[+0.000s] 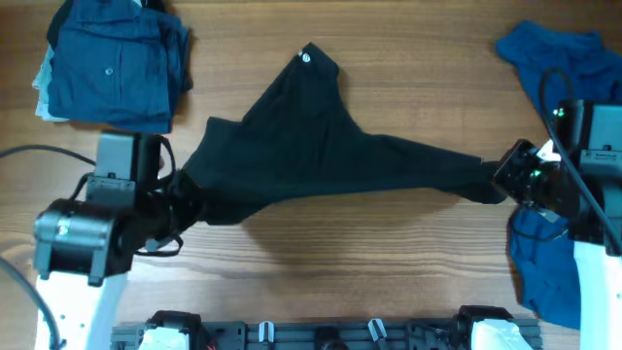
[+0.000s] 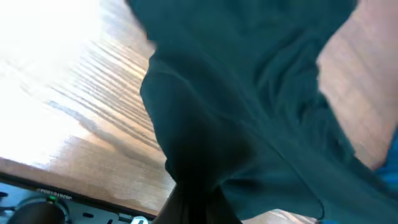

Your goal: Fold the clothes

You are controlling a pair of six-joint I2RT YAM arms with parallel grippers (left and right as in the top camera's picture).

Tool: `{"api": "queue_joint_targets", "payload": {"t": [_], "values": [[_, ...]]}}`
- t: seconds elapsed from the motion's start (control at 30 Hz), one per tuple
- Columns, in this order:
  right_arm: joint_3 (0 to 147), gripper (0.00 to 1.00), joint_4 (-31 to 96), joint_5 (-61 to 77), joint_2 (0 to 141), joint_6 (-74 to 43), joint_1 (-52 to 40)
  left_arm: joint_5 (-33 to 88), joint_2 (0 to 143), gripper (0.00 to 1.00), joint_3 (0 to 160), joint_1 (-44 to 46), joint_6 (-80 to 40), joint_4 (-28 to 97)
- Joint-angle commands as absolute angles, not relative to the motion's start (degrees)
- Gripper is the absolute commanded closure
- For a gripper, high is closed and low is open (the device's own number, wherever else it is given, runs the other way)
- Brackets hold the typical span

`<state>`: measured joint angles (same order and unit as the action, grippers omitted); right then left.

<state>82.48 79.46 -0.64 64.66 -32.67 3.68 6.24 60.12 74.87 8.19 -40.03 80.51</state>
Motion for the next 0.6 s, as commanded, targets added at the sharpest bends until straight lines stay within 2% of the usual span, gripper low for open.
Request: {"api": "queue_joint_targets", "payload": {"t": [0.0, 0.23, 0.57], "values": [[91.05, 0.96, 79.37, -5.65, 63.83, -31.48, 3.81, 3.05, 58.04, 0.96, 81.54, 7.81, -37.69, 81.34], [100.47, 0.96, 80.25, -7.11, 63.83, -29.28, 3.84, 2.48, 56.18, 0.96, 87.09, 7.81, -36.64, 82.24], [110.37, 0.96, 80.29, -5.56, 64.95, -27.64, 3.81, 0.97, 56.58, 0.96, 106.52, 7.97, -35.97, 83.35]]}}
